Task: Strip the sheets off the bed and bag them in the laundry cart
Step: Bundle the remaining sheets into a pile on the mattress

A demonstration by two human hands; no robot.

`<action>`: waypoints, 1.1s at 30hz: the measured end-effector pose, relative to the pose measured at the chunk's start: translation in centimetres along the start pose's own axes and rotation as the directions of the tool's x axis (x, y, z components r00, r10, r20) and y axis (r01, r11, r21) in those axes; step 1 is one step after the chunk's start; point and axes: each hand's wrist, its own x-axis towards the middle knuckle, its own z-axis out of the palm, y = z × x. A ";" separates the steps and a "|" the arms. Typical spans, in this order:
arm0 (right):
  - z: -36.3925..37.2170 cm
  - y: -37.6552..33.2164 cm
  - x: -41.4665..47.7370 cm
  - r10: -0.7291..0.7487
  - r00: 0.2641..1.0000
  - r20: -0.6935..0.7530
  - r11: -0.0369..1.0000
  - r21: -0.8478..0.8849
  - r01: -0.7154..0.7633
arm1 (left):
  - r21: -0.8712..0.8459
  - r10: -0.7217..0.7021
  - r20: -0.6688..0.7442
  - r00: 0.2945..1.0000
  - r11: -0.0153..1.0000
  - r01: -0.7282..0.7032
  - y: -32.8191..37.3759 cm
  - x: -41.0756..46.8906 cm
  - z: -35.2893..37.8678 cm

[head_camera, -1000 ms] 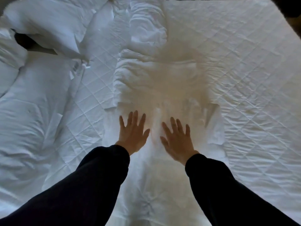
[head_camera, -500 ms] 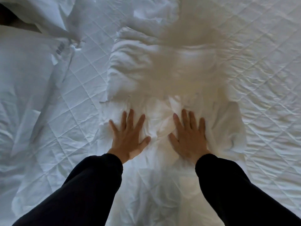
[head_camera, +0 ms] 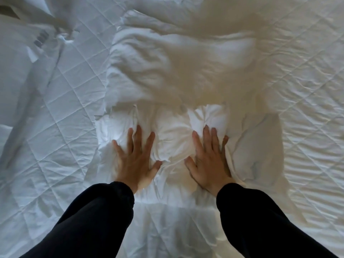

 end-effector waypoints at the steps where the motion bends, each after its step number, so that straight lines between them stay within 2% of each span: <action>1: 0.1 0.0 -0.2 -0.002 1.000 -0.025 1.000 -0.001 0.002 | -0.001 0.002 -0.016 1.000 1.000 -0.002 0.0 -0.1 0.2; 4: 0.5 -0.2 -0.4 0.004 0.997 -0.081 1.000 -0.010 -0.005 | 0.016 -0.025 -0.072 0.997 1.000 0.026 0.1 -0.6 0.8; 11: 0.6 -0.5 -0.7 0.001 0.991 -0.132 0.997 -0.081 -0.012 | 0.026 -0.058 -0.049 0.997 0.998 0.059 0.4 -0.9 0.3; 15: 0.5 -0.8 -1.2 0.009 0.987 -0.160 0.996 -0.090 -0.023 | -0.020 -0.044 -0.142 0.989 0.999 0.042 0.2 -1.5 0.7; 21: 0.5 -0.9 -1.6 0.007 0.986 -0.166 0.991 -0.130 -0.029 | -0.030 -0.024 -0.222 0.975 0.999 0.017 0.0 -1.8 1.3; 33: 0.9 -0.7 -1.4 0.009 0.988 -0.151 0.992 -0.124 -0.028 | -0.049 -0.014 -0.252 0.968 0.999 0.001 -0.2 -1.4 1.9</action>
